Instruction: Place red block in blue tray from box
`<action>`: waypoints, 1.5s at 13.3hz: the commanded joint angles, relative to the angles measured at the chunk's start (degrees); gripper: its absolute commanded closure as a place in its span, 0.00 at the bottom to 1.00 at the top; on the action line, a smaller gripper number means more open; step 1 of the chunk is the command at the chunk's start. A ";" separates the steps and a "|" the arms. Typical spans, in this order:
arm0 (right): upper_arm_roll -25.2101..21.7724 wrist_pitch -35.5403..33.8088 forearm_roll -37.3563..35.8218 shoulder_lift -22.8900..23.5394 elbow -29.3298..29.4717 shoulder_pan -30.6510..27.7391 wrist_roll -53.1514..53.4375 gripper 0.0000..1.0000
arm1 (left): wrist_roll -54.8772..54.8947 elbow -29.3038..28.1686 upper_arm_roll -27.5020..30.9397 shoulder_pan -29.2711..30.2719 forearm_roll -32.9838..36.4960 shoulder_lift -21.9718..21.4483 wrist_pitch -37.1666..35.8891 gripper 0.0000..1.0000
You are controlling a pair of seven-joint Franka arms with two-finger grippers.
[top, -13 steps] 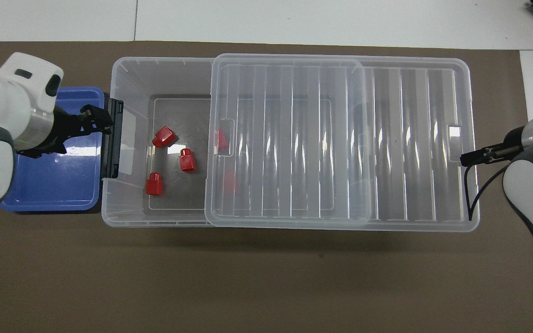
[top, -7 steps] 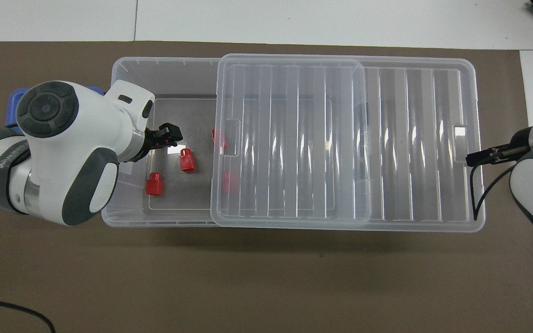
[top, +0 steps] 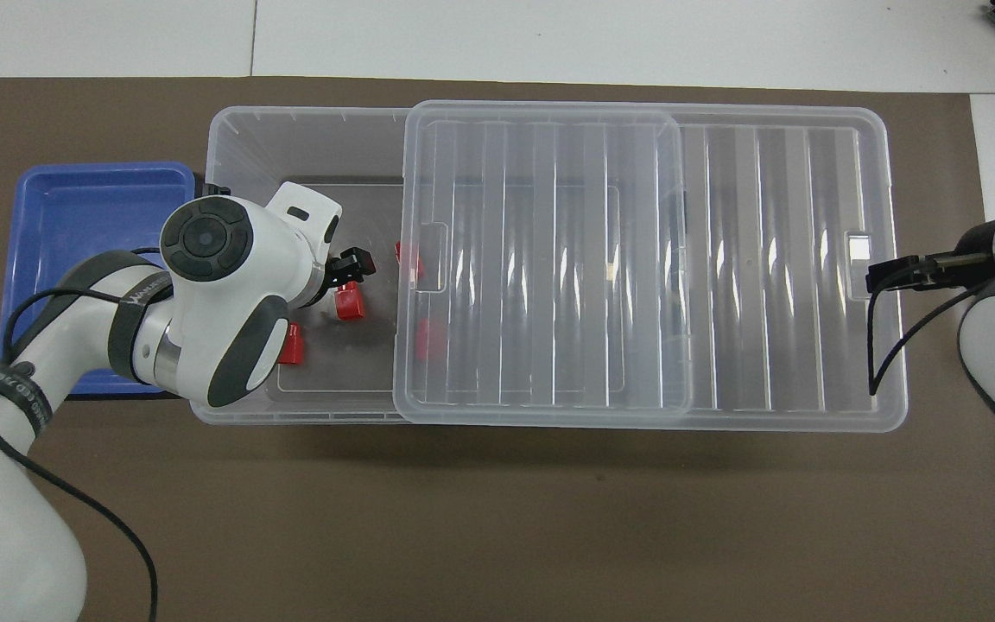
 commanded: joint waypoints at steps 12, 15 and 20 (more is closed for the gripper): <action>1.44 -20.25 0.05 -1.61 14.87 6.11 19.48 0.00 | 2.12 -4.20 0.91 -2.74 1.89 1.73 5.27 0.27; 1.45 -20.71 0.22 -1.88 14.51 5.76 19.30 0.00 | 1.16 -4.20 0.91 -2.30 1.72 1.65 4.48 1.00; 1.18 -20.70 0.31 -1.88 14.51 5.32 18.78 0.00 | -0.34 1.22 0.82 -1.95 1.37 1.03 -6.90 1.00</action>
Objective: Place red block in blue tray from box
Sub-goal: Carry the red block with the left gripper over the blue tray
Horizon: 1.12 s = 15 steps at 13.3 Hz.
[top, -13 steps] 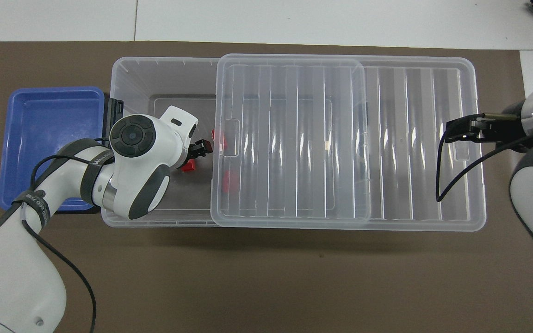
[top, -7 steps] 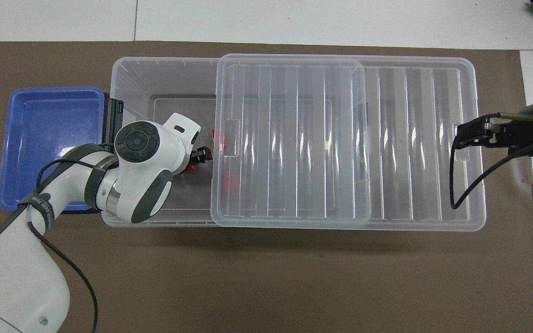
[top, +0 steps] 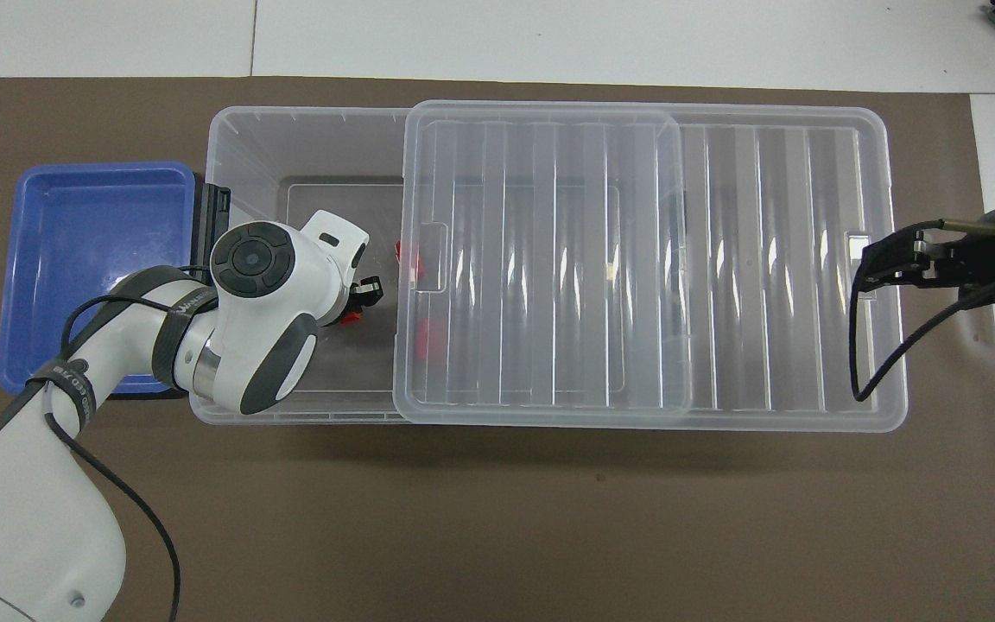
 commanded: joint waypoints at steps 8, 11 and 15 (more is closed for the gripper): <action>0.31 -0.45 0.25 -0.63 -0.30 -0.59 0.34 0.00 | 3.66 27.57 0.77 5.53 -6.25 -4.83 -43.80 1.00; 0.22 -0.45 0.25 -0.63 -0.30 -0.59 0.34 0.00 | 23.14 30.50 1.04 14.12 -6.25 -4.83 -47.37 1.00; 0.31 -0.36 0.25 -0.63 -0.30 -0.59 0.34 0.00 | 45.75 18.41 1.38 24.86 -6.08 -9.30 -31.94 1.00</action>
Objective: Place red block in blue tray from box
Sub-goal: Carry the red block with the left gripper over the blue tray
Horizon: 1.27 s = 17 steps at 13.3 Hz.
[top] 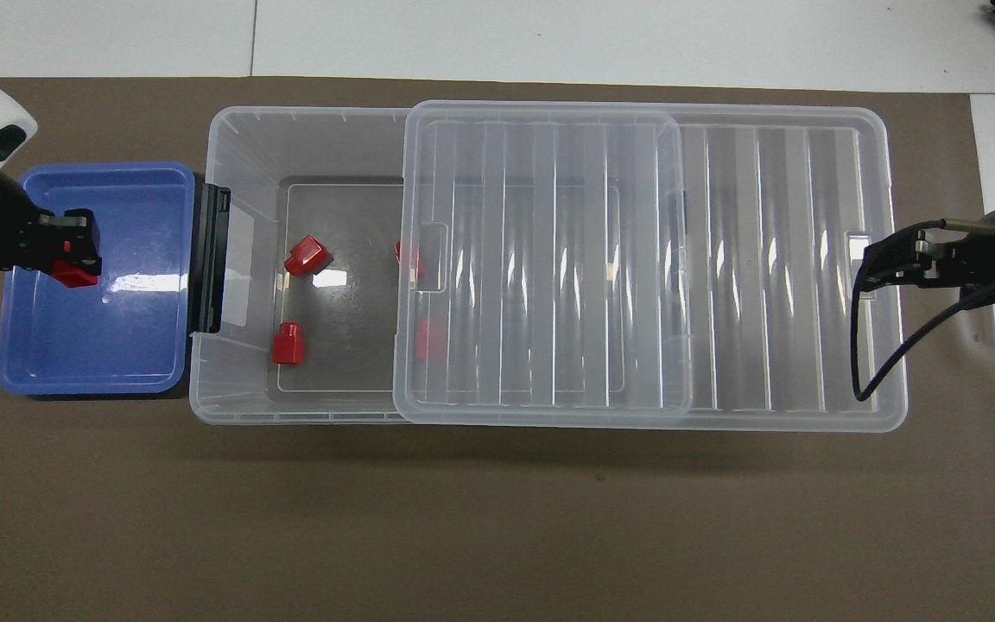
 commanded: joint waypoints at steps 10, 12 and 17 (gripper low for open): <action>0.35 -0.45 0.25 -0.63 -0.30 -0.58 0.34 0.00 | 24.81 -19.11 -0.10 9.93 3.31 -0.19 28.66 1.00; 0.35 -0.45 0.16 -0.63 -0.21 -0.58 0.34 0.00 | 25.89 -20.41 -0.10 11.43 3.31 1.56 32.68 1.00; -0.17 -0.19 0.25 -1.15 -1.87 -3.21 -1.24 0.87 | 15.08 -25.61 -0.10 8.89 3.40 4.91 41.14 1.00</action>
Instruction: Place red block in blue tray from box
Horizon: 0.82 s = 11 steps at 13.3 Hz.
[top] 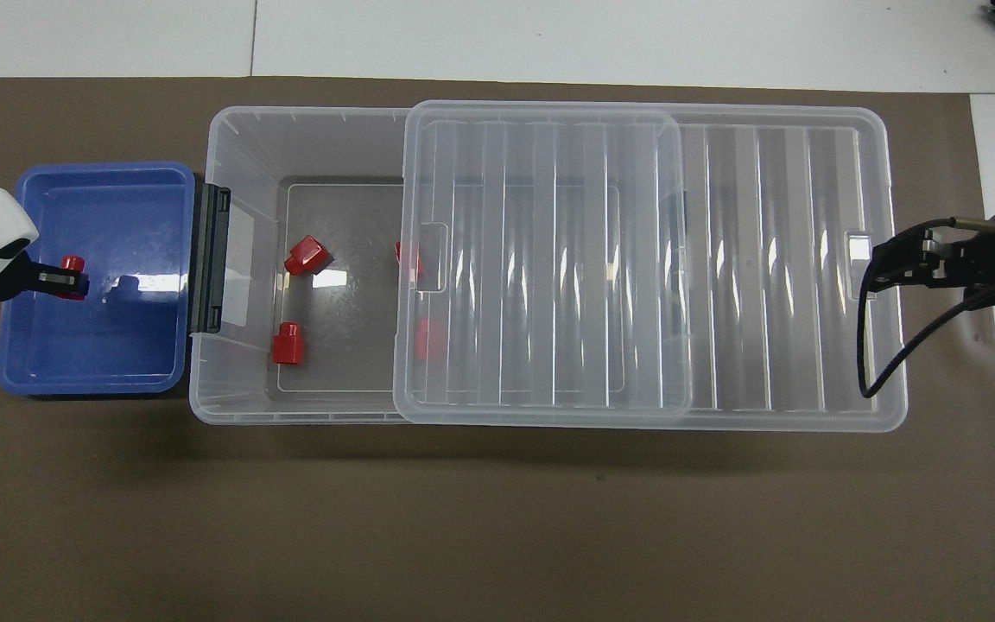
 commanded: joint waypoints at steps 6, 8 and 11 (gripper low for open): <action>-0.07 25.59 0.16 -4.68 -20.54 -8.67 -4.46 1.00 | -3.81 -3.35 0.13 -1.20 1.98 1.48 6.30 1.00; -0.07 28.93 0.16 -3.62 -21.42 -9.12 -4.64 1.00 | -3.80 -3.44 0.13 -0.93 2.33 1.57 6.48 1.00; 0.01 32.81 0.16 -1.43 -22.48 -10.00 -7.61 1.00 | -4.07 -4.13 0.13 -0.84 2.33 1.57 7.62 1.00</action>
